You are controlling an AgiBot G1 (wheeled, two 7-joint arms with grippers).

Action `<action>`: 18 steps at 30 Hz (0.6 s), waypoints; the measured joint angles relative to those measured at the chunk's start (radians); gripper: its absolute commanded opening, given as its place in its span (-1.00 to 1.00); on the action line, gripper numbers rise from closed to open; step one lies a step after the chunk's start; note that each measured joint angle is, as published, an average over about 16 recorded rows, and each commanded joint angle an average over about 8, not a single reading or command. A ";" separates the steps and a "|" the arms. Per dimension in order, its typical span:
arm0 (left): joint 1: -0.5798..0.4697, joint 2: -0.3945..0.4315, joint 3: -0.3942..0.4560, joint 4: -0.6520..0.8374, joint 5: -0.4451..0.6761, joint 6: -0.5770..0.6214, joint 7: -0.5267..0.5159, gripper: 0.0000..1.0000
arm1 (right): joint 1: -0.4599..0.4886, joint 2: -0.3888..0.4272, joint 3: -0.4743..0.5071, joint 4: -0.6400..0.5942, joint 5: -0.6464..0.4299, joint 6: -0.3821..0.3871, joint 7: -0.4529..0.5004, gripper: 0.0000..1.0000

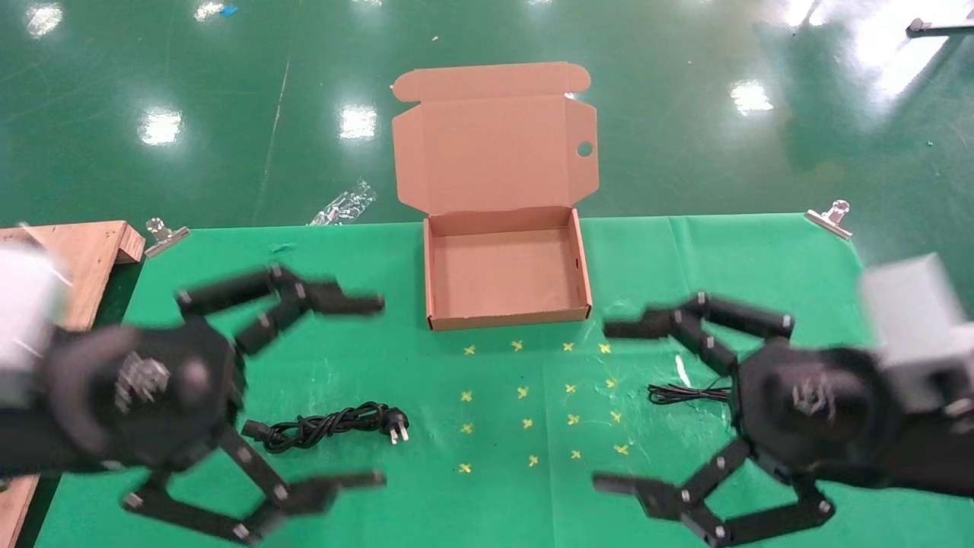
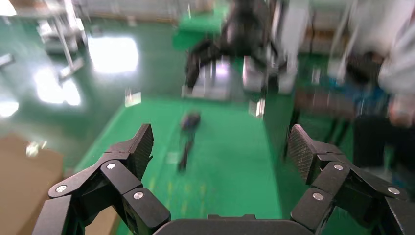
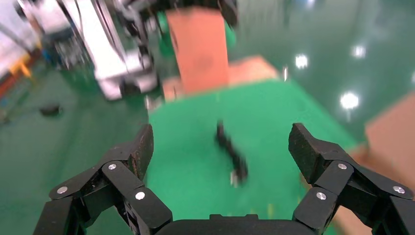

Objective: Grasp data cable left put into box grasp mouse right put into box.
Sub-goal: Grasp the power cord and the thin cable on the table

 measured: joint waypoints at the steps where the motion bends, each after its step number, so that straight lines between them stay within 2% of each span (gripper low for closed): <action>1: -0.012 0.003 0.013 -0.003 0.040 -0.002 0.003 1.00 | 0.010 0.001 -0.014 0.001 -0.041 0.005 0.008 1.00; 7: -0.092 0.054 0.113 -0.009 0.319 -0.030 -0.003 1.00 | 0.074 -0.016 -0.097 -0.012 -0.300 0.051 0.057 1.00; 10: -0.124 0.096 0.165 0.003 0.451 -0.055 -0.021 1.00 | 0.094 -0.034 -0.128 -0.029 -0.397 0.080 0.076 1.00; 14: -0.144 0.150 0.221 0.029 0.581 -0.086 -0.051 1.00 | 0.091 -0.055 -0.148 -0.058 -0.459 0.117 0.087 1.00; 18: -0.147 0.187 0.259 0.056 0.658 -0.100 -0.065 1.00 | 0.060 -0.061 -0.150 -0.082 -0.469 0.149 0.082 1.00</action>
